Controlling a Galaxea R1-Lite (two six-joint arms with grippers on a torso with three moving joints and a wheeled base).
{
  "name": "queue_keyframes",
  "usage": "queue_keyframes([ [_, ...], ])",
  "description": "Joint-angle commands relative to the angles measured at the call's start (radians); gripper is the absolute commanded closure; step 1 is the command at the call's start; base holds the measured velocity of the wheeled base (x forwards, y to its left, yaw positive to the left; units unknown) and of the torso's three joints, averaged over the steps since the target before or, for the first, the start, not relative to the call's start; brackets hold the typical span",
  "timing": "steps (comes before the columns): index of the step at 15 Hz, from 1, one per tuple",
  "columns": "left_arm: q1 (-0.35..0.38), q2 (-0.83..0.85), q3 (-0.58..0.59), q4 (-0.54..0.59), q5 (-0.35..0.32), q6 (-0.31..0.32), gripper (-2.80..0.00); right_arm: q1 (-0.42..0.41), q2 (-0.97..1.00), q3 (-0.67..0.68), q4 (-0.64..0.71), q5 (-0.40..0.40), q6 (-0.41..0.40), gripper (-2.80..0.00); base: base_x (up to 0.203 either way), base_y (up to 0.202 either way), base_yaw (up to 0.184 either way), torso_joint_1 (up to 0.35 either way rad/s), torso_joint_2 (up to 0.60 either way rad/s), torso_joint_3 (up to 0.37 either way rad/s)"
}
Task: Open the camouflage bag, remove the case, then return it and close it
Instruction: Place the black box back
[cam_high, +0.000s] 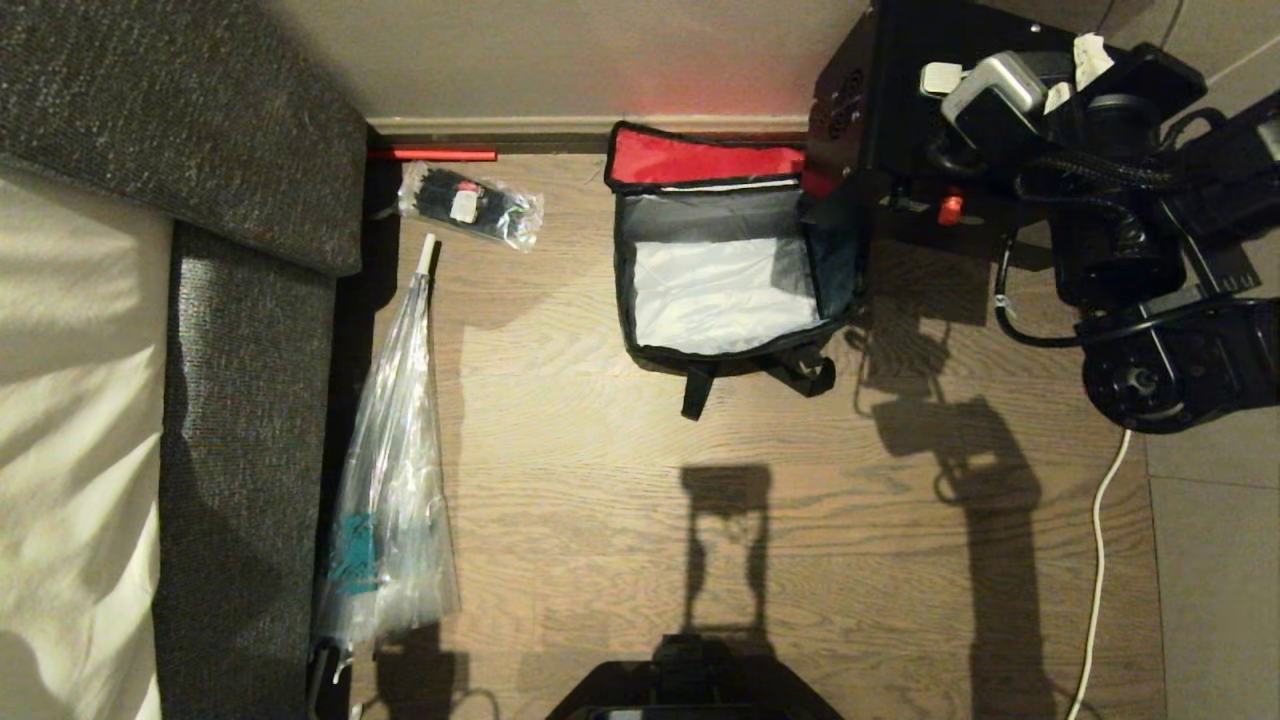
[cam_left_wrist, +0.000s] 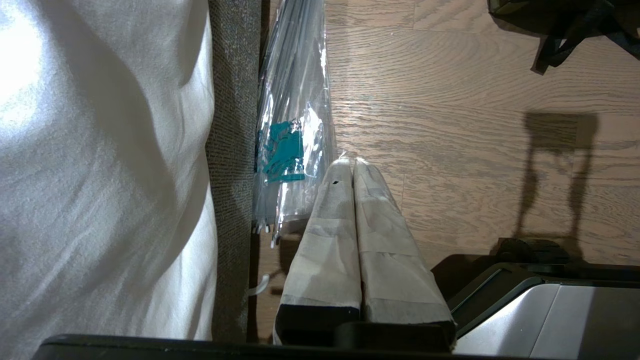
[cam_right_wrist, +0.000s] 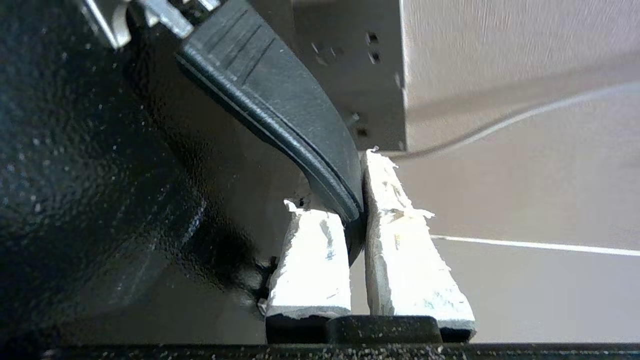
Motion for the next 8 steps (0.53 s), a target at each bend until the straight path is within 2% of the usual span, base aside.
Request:
queue_keyframes([
  [1,0.0,0.0,0.0,0.0,0.001,-0.001,0.0,0.045,0.006,0.0,-0.009,-0.019,-0.004,0.0,0.0,0.0,0.0,0.0,0.0,0.0],
  [8,0.0,0.0,0.002,0.0,0.001,0.0,0.0,0.207,0.046,-0.032,-0.009,-0.073,-0.007,0.0,0.0,0.0,0.0,0.0,0.0,0.0],
])
